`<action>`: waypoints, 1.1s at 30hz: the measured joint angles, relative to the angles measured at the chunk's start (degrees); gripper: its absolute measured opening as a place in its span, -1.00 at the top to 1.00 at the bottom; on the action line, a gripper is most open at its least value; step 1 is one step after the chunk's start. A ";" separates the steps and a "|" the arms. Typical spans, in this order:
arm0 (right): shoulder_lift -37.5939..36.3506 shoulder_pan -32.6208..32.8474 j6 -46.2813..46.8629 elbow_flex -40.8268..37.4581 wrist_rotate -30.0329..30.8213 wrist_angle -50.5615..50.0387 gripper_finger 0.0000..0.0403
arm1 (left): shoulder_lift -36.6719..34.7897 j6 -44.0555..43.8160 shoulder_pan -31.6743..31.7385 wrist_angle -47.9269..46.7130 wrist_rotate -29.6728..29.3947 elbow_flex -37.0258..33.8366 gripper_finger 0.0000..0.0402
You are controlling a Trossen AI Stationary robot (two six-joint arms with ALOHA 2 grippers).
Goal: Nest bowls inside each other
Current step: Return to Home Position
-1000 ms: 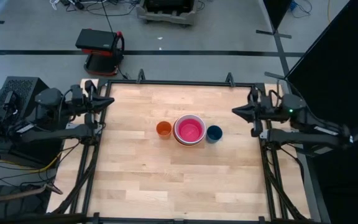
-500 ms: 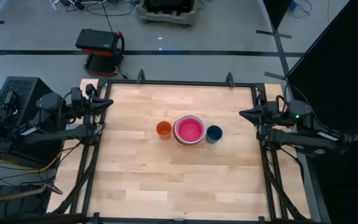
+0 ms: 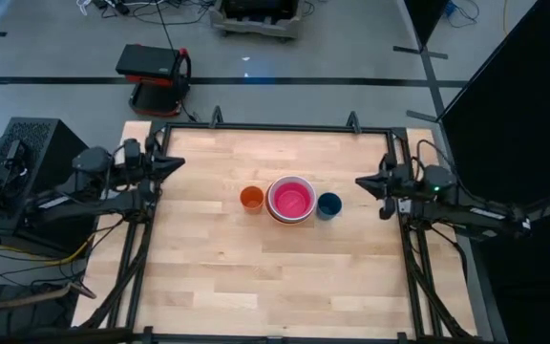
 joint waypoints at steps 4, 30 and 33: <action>0.01 0.04 1.76 -3.51 0.38 5.25 1.00 | -0.03 -1.56 0.00 5.81 0.56 -3.97 1.00; 0.03 0.11 4.02 -10.89 0.22 6.13 1.00 | 0.11 -4.62 0.00 20.62 1.39 -21.14 1.00; 0.03 0.11 4.02 -10.89 0.20 6.14 1.00 | 0.08 -4.62 0.00 20.37 1.39 -22.11 1.00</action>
